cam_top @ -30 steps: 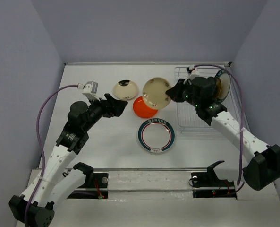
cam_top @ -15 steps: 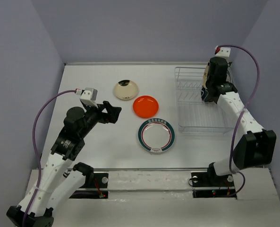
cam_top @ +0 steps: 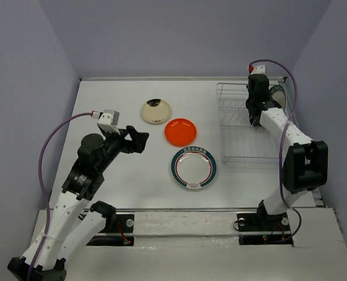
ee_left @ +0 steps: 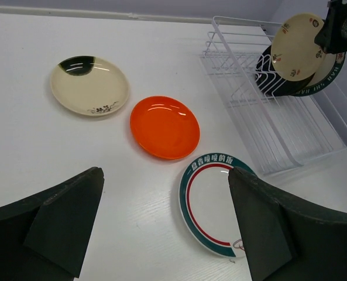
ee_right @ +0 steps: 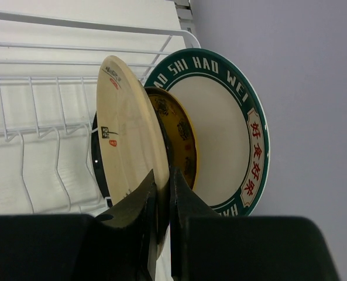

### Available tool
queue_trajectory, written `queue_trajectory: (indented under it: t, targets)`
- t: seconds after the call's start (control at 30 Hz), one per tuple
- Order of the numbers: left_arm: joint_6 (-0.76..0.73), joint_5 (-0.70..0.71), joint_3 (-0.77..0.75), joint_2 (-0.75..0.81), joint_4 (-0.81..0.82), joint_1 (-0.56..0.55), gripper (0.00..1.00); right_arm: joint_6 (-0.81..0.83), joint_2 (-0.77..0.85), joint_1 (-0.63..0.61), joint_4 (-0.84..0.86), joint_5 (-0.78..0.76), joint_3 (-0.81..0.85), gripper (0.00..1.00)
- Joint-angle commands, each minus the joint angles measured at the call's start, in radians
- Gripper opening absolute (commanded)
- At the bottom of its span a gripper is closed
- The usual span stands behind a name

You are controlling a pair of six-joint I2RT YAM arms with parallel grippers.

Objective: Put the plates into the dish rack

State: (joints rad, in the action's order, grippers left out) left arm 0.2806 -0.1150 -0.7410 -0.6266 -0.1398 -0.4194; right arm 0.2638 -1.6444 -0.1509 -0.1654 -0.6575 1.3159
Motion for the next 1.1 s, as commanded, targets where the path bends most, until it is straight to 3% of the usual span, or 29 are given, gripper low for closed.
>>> queue_trajectory:
  t: [0.0,0.2,0.27,0.33,0.37,0.43,0.47,0.53,0.73,1.07]
  targets:
    - [-0.017,-0.014,0.008,-0.015,0.02,-0.004,0.99,-0.012,-0.003,0.004,0.035,0.025,0.042,0.07]
    - [-0.003,-0.029,0.003,-0.079,0.011,-0.002,0.99,-0.089,-0.046,0.004,0.027,0.05,0.002,0.1]
    - [0.008,-0.034,0.002,-0.113,0.008,-0.002,0.99,-0.113,-0.052,0.004,0.024,0.047,-0.004,0.16]
    - [0.026,-0.035,-0.006,-0.134,0.002,-0.002,0.99,-0.127,-0.06,0.004,0.017,0.048,-0.004,0.25]
    - [0.04,-0.046,-0.009,-0.157,0.0,-0.002,0.99,-0.144,-0.058,0.004,0.012,0.039,0.0,0.39]
    - [0.057,-0.055,-0.015,-0.179,-0.001,-0.004,0.99,-0.155,-0.051,0.004,-0.002,0.039,0.008,0.51]
    - [0.063,-0.057,-0.018,-0.186,-0.004,-0.002,0.99,-0.169,-0.045,0.004,-0.008,0.032,0.014,0.63]
    - [0.086,-0.066,-0.02,-0.202,-0.009,-0.004,0.99,-0.184,-0.025,0.004,-0.029,0.035,0.032,0.72]
    - [0.189,-0.17,0.076,-0.278,0.074,-0.035,0.99,-0.251,0.057,0.004,-0.109,0.091,0.062,0.76]
    - [0.31,0.003,0.189,-0.406,0.132,-0.268,0.93,-0.506,0.36,-0.006,-0.132,0.458,-0.075,0.78]
